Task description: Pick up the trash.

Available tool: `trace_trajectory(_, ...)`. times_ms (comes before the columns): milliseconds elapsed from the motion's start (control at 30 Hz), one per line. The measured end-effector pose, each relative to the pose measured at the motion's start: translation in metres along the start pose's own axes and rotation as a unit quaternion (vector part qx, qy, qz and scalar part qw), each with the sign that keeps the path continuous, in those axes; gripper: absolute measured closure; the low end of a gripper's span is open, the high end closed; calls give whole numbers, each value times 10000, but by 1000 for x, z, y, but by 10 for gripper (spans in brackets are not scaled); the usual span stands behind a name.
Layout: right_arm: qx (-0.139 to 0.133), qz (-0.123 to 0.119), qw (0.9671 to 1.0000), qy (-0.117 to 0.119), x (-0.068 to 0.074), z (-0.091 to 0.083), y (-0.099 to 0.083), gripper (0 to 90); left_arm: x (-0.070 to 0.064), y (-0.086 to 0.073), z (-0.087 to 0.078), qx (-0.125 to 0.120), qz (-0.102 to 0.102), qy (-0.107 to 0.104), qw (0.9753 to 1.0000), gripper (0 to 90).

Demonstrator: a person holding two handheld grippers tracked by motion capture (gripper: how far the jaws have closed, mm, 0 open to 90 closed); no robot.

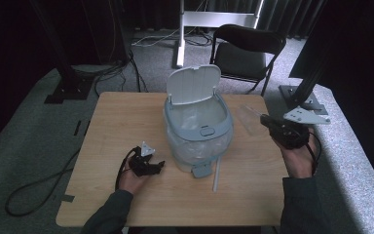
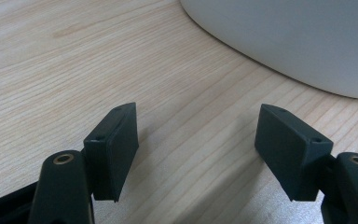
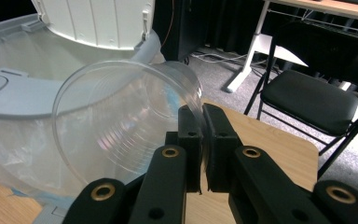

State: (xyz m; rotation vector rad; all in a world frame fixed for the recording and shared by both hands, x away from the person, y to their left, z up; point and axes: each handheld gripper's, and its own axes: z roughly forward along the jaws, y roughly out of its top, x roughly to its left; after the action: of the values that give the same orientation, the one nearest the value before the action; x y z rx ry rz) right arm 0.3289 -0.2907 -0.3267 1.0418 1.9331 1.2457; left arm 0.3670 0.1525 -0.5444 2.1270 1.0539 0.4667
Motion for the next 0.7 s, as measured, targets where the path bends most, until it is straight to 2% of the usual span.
trace_trajectory(700, -258, -94, 9996, 37, 10, 2, 23, 863, 0, 0, 0, 1, 2, 0, 10000, 302)
